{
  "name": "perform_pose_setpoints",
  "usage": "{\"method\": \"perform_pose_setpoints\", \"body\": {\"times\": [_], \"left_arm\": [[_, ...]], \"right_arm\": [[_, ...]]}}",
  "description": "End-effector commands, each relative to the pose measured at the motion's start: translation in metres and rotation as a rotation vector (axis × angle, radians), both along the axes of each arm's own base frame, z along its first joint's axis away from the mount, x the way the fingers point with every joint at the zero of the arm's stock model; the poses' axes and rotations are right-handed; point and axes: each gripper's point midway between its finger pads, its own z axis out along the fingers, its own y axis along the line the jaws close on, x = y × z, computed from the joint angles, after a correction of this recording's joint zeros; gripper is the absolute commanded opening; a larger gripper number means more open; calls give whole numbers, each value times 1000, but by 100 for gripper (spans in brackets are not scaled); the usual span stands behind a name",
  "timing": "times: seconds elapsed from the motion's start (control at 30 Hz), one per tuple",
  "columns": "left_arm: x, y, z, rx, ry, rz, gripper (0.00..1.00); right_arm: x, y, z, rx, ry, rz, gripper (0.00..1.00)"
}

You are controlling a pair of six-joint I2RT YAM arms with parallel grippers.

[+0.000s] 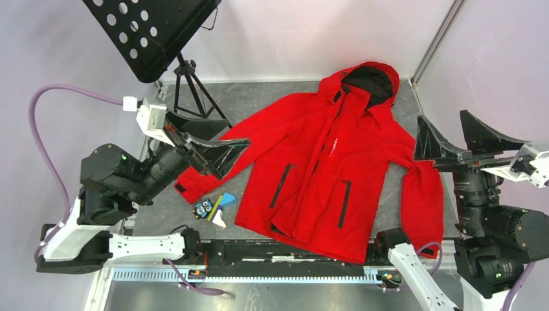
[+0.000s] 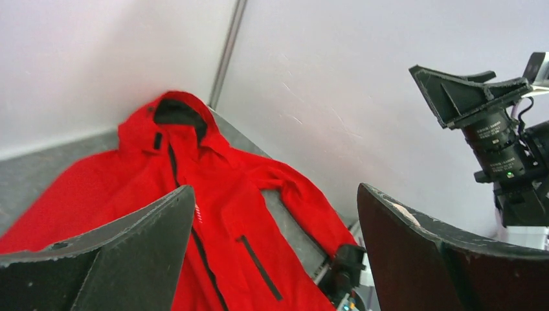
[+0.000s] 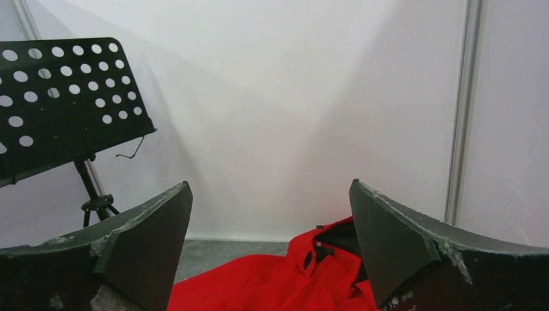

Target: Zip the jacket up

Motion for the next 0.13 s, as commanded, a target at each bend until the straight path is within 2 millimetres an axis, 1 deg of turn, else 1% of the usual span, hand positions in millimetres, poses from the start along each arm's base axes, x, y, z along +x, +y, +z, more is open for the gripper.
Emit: {"method": "perform_pose_setpoints", "body": {"times": [0.0,0.07,0.1], "left_arm": [[8,20,19,42,-118,76,100],[7,22,24,17,-125,76,100],[5,21,26,11,-129,66,100]], "right_arm": [[8,-8,-8,13,3,-50,98],[11,-13,-16,33,4,-77,98],[9,-15,-18,43,-3,-85,98]]}}
